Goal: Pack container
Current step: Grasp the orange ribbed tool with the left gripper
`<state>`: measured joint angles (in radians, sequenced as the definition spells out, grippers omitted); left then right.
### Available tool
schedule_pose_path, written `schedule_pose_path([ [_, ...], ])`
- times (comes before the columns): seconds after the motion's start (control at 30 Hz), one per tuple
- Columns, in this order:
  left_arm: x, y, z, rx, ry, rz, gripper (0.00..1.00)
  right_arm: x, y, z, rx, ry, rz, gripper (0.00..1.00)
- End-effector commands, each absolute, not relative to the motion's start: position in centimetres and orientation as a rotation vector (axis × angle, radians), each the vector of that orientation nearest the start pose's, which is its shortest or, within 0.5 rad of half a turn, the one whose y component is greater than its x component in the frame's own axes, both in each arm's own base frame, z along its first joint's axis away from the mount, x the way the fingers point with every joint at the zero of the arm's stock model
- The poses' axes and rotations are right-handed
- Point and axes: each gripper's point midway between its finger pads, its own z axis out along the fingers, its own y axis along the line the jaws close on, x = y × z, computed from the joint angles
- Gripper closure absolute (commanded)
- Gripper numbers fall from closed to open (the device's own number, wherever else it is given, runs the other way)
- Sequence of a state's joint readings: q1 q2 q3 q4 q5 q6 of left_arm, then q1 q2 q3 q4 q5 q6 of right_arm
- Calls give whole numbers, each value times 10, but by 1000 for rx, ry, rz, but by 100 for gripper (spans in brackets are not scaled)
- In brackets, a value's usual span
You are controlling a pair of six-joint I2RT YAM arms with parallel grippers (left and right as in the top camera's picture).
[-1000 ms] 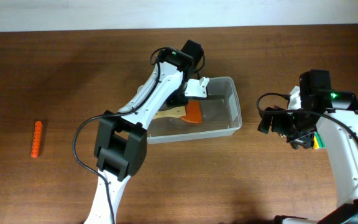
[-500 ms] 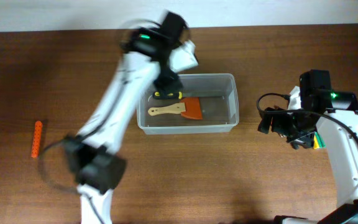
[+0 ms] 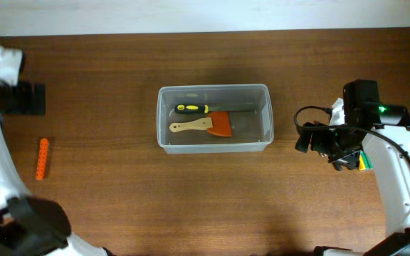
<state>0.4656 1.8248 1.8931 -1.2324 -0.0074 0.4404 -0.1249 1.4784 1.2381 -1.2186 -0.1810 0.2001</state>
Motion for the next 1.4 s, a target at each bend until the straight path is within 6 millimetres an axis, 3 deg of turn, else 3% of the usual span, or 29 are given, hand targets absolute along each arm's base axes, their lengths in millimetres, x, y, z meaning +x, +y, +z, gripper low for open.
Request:
schedule_pose_path([
  [0.0,363,204,147,-143,2895,119,1,283,-8,139,464,2956,262,1],
  [0.13,352,210,87,-78,3012,82,4,289,-9,140,458,2933,262,1],
  [0.27,335,227,48,-70,3158,204,11,292,-9,141,454,2920,261,1],
  [0.6,338,233,-2,-87,3205,145,11,290,-9,141,457,2928,262,1],
  [0.67,339,233,-6,-87,3205,140,18,290,-9,141,457,2928,262,1],
  [0.77,341,235,-7,-88,3194,149,27,290,-9,141,457,2928,262,1],
  [0.83,342,235,-7,-88,3192,151,40,290,-9,141,457,2929,262,1],
  [1.03,342,234,-7,-88,3190,143,97,289,-9,140,458,2932,262,1],
  [1.17,350,219,-1,-79,3153,22,98,289,-9,140,458,2932,262,1],
  [1.23,364,210,18,-56,3105,-34,98,288,-9,140,459,2935,263,1],
  [1.3,391,199,57,-33,3017,-51,98,288,-9,140,459,2935,263,2],
  [1.37,421,184,111,6,2901,-43,98,288,-9,140,459,2935,263,2],
])
